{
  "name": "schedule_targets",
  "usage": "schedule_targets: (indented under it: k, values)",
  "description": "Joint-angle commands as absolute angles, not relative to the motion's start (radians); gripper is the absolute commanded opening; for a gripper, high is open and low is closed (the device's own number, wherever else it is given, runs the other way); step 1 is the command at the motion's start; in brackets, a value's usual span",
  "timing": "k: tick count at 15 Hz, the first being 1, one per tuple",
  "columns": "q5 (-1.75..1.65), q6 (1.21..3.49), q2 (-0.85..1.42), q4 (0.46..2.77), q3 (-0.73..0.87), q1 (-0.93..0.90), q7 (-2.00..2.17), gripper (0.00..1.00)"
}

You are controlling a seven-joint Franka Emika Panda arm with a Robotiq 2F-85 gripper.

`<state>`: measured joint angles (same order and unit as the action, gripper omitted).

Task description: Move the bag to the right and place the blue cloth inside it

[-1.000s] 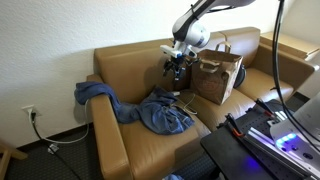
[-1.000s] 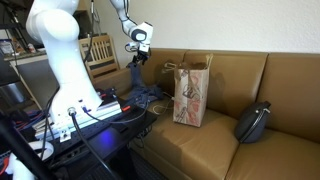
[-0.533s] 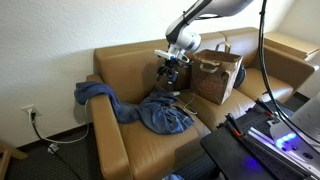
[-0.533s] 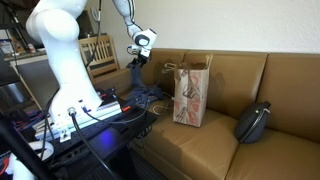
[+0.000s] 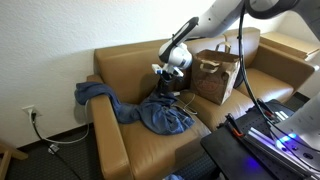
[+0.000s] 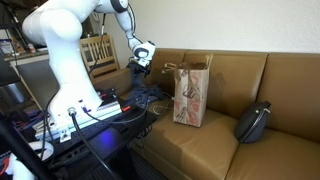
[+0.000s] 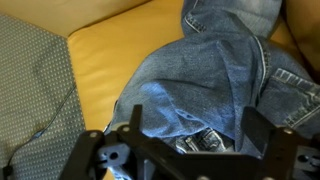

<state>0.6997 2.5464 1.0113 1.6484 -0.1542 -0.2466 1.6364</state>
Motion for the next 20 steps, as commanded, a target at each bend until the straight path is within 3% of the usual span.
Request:
schedule_targets:
  k: [1,10,20]
  values:
    - [0.668,2.651,1.175,1.500,-0.075,-0.363,1.860,1.00]
    - [0.588,2.666,1.254,1.452,-0.049,-0.387,2.206,1.00]
    - [0.583,2.758,1.421,1.292,-0.121,-0.362,2.630,1.00]
